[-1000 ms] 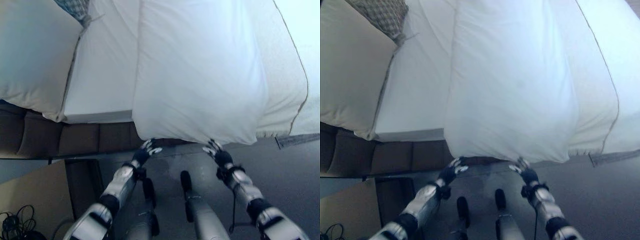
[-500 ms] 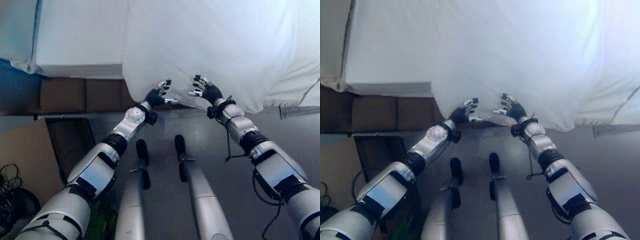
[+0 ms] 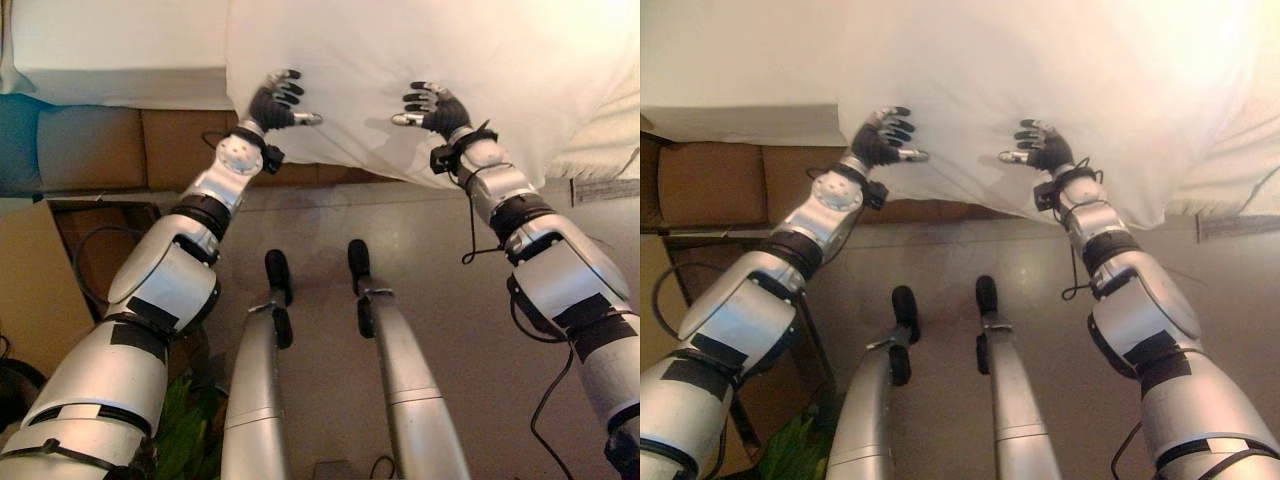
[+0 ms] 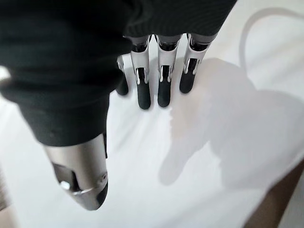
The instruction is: Make the bed
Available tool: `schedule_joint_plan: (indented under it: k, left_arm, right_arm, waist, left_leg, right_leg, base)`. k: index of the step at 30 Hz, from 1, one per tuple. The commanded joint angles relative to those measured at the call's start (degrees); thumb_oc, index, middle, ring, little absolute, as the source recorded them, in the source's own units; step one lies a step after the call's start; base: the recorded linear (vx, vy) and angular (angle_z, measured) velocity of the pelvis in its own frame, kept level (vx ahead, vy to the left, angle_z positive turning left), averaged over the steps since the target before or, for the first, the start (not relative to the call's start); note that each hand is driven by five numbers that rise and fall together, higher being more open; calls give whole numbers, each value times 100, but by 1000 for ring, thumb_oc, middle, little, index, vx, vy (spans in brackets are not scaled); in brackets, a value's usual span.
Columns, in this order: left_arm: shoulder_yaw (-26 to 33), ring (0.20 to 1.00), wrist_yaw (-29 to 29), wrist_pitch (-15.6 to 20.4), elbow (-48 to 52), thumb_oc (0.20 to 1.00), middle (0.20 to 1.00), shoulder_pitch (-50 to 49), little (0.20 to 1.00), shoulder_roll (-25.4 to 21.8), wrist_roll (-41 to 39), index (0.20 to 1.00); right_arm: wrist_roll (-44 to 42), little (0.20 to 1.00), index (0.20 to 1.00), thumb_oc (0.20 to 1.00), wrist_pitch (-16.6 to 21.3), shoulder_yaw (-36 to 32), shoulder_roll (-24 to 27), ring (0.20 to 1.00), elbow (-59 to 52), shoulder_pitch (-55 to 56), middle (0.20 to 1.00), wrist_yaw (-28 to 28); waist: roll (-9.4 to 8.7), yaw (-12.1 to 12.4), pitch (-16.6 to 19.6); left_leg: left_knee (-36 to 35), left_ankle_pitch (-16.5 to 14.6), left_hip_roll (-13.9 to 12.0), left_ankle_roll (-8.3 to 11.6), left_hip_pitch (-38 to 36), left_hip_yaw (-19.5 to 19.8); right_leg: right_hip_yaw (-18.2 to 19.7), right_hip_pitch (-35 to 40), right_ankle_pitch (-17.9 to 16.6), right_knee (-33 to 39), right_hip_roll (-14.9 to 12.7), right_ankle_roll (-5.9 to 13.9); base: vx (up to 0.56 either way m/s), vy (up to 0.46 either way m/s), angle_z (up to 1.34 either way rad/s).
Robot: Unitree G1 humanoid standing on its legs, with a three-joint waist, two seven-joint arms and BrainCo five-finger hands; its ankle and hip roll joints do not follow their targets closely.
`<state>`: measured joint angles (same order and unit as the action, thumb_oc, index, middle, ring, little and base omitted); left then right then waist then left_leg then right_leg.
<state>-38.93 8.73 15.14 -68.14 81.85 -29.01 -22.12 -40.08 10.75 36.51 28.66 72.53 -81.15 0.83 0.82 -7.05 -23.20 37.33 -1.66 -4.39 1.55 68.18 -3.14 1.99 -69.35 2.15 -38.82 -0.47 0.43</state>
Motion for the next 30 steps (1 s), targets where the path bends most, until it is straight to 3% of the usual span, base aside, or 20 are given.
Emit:
schedule_joint_plan:
  k: [1, 6, 10, 11, 16, 19, 20, 28, 29, 30]
  left_arm:
    - [480, 1000, 439, 19, -435, 1000, 1000, 377, 1000, -250, -391, 1000]
    - [744, 1000, 575, -67, -452, 1000, 1000, 196, 1000, -603, -384, 1000]
    - [749, 1000, 577, -69, -445, 1000, 1000, 184, 1000, -599, -382, 1000]
    - [1147, 1000, 580, -28, -245, 1000, 1000, -635, 1000, -981, -330, 1000]
    - [1553, 1000, 488, 77, 195, 1000, 1000, -1815, 1000, -982, -283, 1000]
    - [1811, 1000, 317, 97, 317, 1000, 1000, -2415, 1000, -891, -469, 1000]
    - [2021, 1000, 193, 112, 301, 1000, 1000, -3080, 1000, -721, -439, 1000]
    - [2421, 1000, -1, 179, 270, 1000, 1000, -3937, 1000, -396, -572, 1000]
    - [2452, 1000, -244, 159, 317, 1000, 1000, -4660, 1000, 148, -462, 1000]
    - [2446, 1000, -306, 142, 347, 1000, 1000, -4821, 1000, 245, -441, 1000]
  right_arm:
    - [-7, 1000, 1000, 1000, -70, -139, 209, 1000, 417, -209, 1000, -366]
    - [269, 1000, 1000, 1000, -169, -235, 803, 1000, 489, 63, 1000, -430]
    - [272, 1000, 1000, 1000, -171, -235, 808, 1000, 481, 75, 1000, -432]
    - [330, 1000, 1000, 1000, -193, -593, 1445, 1000, 457, 623, 1000, -513]
    - [-13, 1000, 1000, 1000, -139, -1408, 1784, 1000, 522, 1389, 1000, -629]
    - [-122, 1000, 1000, 1000, -118, -1788, 1799, 1000, 509, 1858, 1000, -656]
    - [-167, 1000, 1000, 1000, -93, -2256, 1617, 1000, 533, 2493, 1000, -753]
    - [-191, 1000, 1000, 1000, -80, -2723, 1165, 1000, 550, 3450, 1000, -722]
    - [-171, 1000, 1000, 1000, -19, -3101, 657, 1000, 510, 4409, 1000, -642]
    - [-103, 1000, 1000, 1000, -11, -3150, 558, 1000, 475, 4627, 1000, -622]
  waist:
    - [8, -12, 31]
    - [91, -31, -29]
    - [90, -33, -45]
    - [202, -3, -173]
    - [304, 20, -312]
    - [313, 22, -309]
    - [270, 27, -209]
    - [145, 62, 28]
    - [100, 87, 361]
    - [99, 108, 438]
  left_leg:
    - [-70, -173, -248, 593, -379, 143]
    - [-690, 80, -212, 698, -692, 135]
    - [-726, 96, -208, 699, -736, 133]
    - [-1347, 328, -223, 760, -1228, 106]
    - [-2023, 624, -165, 799, -1880, 127]
    - [-2367, 754, -157, 790, -2234, 129]
    - [-2873, 933, -129, 786, -2736, 141]
    - [-3569, 1125, -138, 737, -3512, 146]
    - [-4115, 1238, -142, 703, -4228, 189]
    - [-4221, 1242, -135, 678, -4418, 199]
  right_leg:
    - [234, 301, -22, 353, -306, 605]
    - [225, 544, -118, 763, -328, 620]
    - [224, 582, -126, 786, -332, 620]
    - [216, 986, -190, 1172, -337, 648]
    - [160, 1612, -276, 1665, -301, 674]
    - [134, 1941, -315, 1897, -279, 667]
    - [61, 2366, -417, 2272, -258, 685]
    - [38, 3092, -568, 2798, -237, 707]
    - [22, 3851, -717, 3265, -318, 719]
    - [21, 4057, -760, 3396, -343, 722]
  base:
    - [12, -40, -1]
    - [9, -34, 6]
    - [7, -31, 3]
    - [27, -114, 4]
    - [12, -75, 6]
    - [30, -52, 6]
    - [24, -33, 4]
    - [48, -10, 2]
    - [149, 67, 2]
    - [172, 101, 8]
